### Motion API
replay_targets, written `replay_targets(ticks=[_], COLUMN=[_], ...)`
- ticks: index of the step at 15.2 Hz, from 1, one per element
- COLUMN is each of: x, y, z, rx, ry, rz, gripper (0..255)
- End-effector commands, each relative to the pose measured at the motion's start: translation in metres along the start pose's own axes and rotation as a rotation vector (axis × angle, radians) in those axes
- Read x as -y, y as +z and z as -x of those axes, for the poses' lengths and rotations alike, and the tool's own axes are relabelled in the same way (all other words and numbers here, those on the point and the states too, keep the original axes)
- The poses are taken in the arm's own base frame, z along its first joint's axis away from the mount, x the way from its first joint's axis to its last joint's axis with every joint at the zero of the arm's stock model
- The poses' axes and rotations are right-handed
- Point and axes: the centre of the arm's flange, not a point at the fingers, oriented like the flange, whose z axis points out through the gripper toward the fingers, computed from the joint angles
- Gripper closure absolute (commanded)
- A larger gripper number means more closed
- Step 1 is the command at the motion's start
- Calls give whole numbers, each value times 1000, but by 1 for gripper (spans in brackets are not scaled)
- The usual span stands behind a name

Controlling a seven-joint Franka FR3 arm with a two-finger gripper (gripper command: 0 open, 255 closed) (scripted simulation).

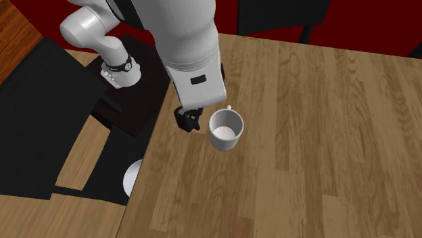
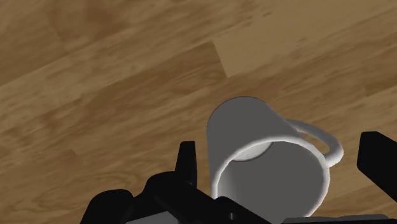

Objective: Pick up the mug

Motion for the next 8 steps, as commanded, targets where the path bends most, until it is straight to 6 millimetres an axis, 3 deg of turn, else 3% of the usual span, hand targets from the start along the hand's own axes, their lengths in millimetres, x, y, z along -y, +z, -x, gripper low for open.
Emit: replay_targets(ticks=[1,4,8], x=[-15,-32,-34], y=[9,16,37], z=[-23,-52,-50], rx=[1,2,2], ry=[-3,-6,-6], rz=[-8,-18,-18], gripper=[0,0,0])
